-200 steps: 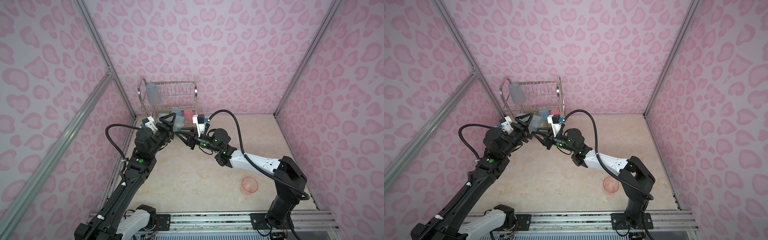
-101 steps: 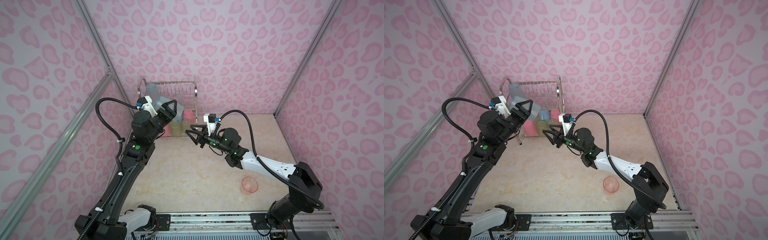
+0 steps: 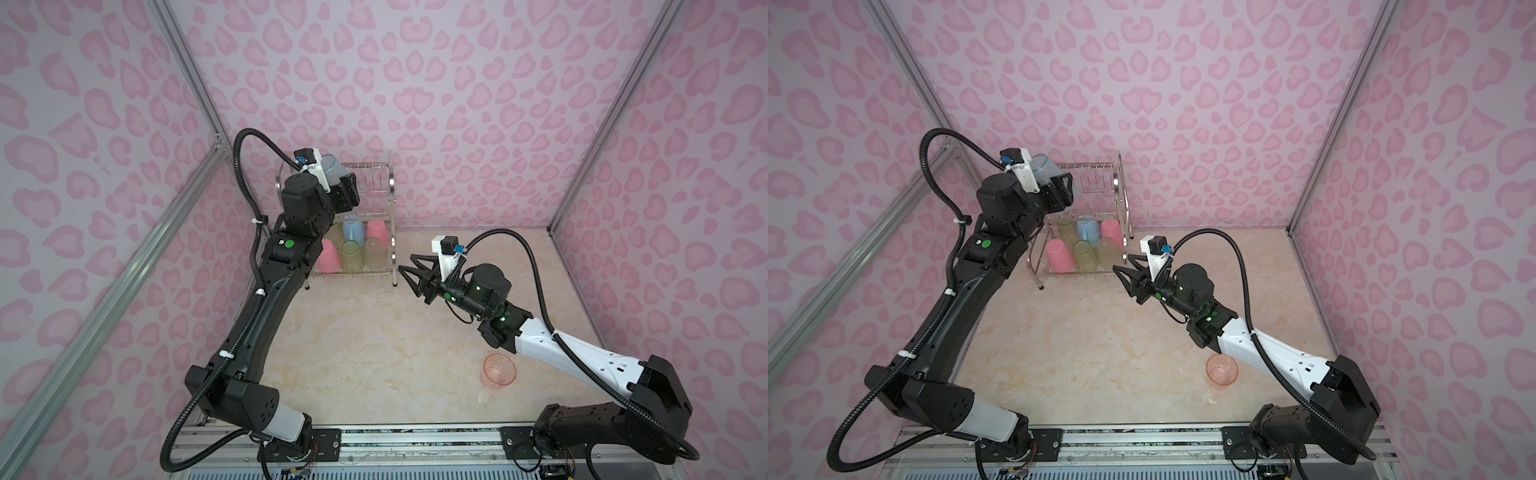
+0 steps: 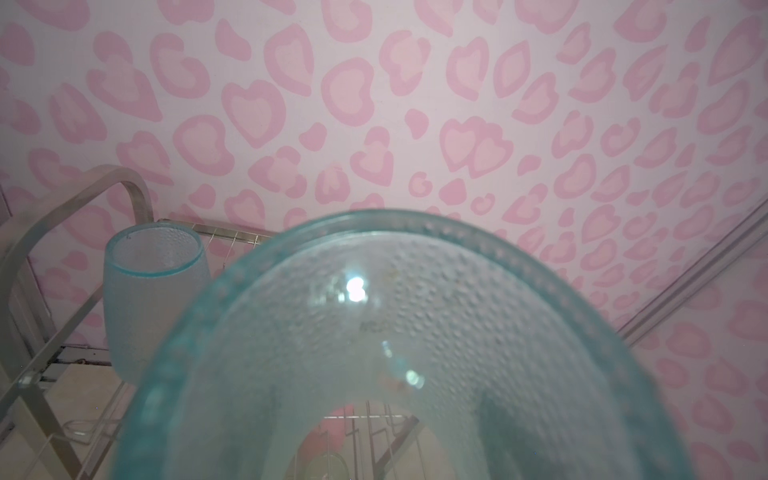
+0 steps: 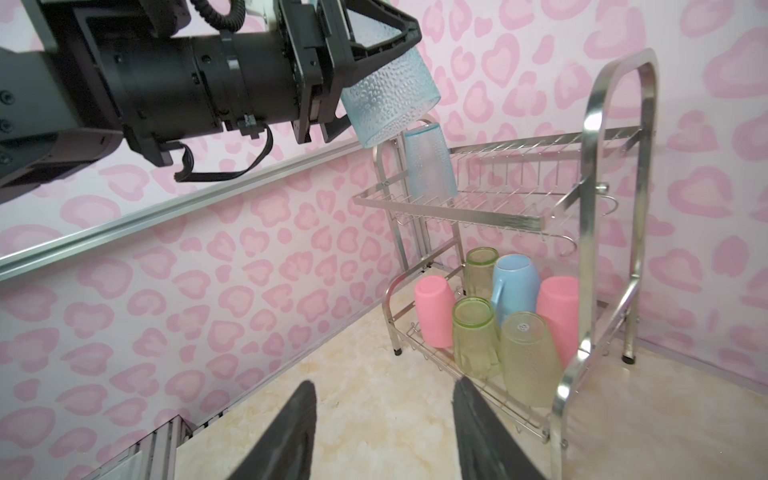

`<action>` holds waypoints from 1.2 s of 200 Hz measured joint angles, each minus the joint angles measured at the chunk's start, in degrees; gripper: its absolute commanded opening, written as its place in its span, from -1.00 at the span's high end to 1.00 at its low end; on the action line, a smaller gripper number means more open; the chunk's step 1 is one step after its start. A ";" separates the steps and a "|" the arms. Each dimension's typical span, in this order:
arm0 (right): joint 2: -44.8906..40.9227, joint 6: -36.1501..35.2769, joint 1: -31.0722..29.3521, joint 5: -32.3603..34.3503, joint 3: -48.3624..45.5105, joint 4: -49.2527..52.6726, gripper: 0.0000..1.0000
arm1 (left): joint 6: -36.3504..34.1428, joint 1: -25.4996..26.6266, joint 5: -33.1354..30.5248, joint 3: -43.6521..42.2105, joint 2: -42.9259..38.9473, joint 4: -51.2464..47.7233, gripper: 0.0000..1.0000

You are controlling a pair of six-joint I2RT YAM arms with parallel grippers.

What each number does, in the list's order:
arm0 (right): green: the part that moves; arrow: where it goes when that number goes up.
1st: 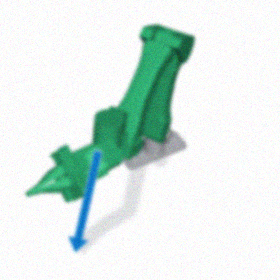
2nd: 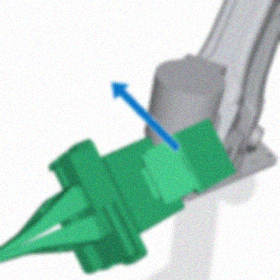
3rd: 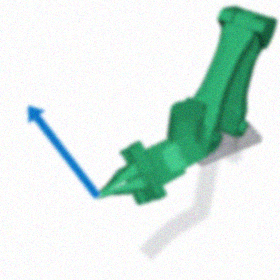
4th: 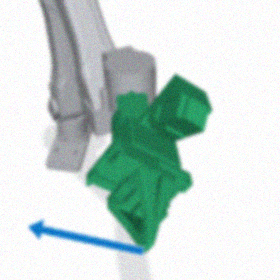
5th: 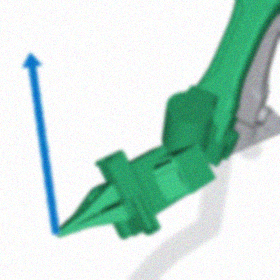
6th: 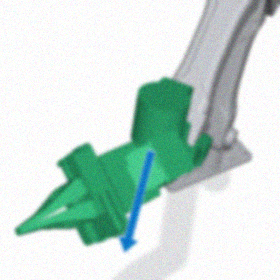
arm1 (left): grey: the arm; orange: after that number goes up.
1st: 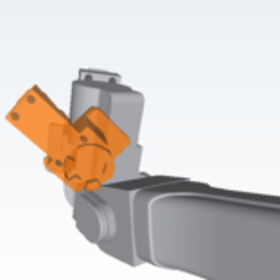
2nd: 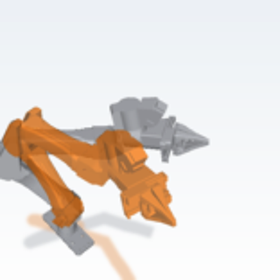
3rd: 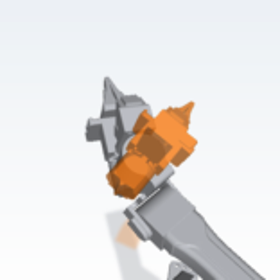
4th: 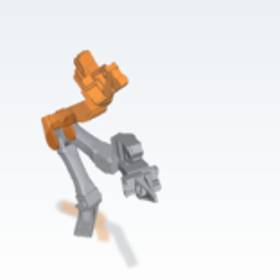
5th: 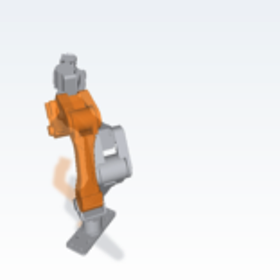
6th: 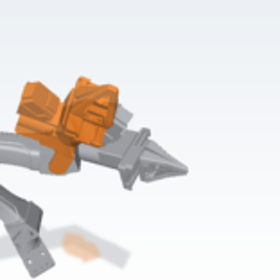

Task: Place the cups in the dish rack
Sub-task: 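Close the left gripper on the teal cup and open the right gripper, then set the teal cup on the top shelf beside the first with the left gripper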

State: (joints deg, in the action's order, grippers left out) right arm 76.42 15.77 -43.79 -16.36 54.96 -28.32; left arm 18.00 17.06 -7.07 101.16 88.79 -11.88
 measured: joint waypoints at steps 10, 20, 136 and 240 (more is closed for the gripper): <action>-0.63 -0.39 0.17 0.11 -0.52 0.98 -0.05 | -1.84 0.00 -0.92 2.45 2.19 -0.70 -0.47; -1.09 -0.59 0.46 0.33 -0.98 1.33 -0.05 | -3.65 0.00 -1.92 4.76 4.28 -1.36 -0.47; -2.34 -1.36 4.13 1.33 -2.14 4.26 -0.04 | -11.96 -3.32 -7.28 21.51 23.12 -5.25 -0.47; 0.50 -0.31 6.01 -0.33 -1.51 4.17 -0.04 | -11.93 -5.51 -5.75 27.30 32.15 -9.09 -0.47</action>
State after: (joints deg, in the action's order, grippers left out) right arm 76.93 15.46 -37.78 -16.69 53.45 -24.14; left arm 6.07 11.55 -12.82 128.46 120.95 -20.97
